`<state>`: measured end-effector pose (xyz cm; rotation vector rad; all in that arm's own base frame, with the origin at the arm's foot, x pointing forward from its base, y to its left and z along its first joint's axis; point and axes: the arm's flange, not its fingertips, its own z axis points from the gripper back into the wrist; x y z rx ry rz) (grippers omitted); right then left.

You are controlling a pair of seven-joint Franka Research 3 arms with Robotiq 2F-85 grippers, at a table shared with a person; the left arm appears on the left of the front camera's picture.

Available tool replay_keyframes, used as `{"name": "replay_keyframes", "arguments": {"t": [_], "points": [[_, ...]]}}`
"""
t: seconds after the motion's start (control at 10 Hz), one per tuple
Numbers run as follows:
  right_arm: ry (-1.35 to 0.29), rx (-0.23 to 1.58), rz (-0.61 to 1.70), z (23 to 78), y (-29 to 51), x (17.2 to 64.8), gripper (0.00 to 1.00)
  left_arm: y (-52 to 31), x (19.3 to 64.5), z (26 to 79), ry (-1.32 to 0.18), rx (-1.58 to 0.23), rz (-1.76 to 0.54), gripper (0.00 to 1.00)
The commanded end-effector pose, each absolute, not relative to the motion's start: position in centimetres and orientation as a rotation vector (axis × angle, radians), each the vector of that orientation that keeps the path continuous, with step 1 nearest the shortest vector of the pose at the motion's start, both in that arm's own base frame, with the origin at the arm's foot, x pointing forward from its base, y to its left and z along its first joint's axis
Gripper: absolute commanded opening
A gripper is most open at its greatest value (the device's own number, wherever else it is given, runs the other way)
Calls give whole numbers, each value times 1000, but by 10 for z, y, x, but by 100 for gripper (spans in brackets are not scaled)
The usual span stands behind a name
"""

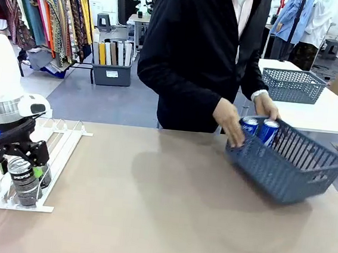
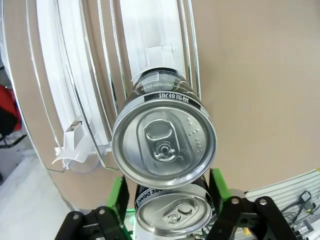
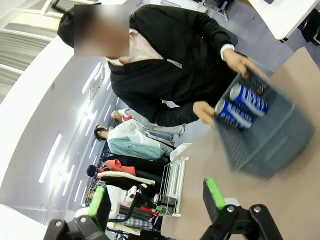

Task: Retrieve and store the cans from the dispenser.
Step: Pick up one can from the Automatic Can Dispenser and place it in the middle of the table.

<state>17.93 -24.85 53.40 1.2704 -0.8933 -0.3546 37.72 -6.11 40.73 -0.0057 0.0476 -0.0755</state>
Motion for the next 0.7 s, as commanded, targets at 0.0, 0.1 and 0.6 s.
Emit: {"name": "replay_keyframes", "arguments": {"t": [0.0,0.1,0.6], "points": [[-925,1277,-333,536,-248,182,100,-62,378,408,60,-15,-64,0],[-925,1277,-333,536,-248,182,100,-63,377,407,64,-7,-67,0],[-925,1277,-333,536,-248,182,100,-63,368,430,34,-15,-101,0]]}}
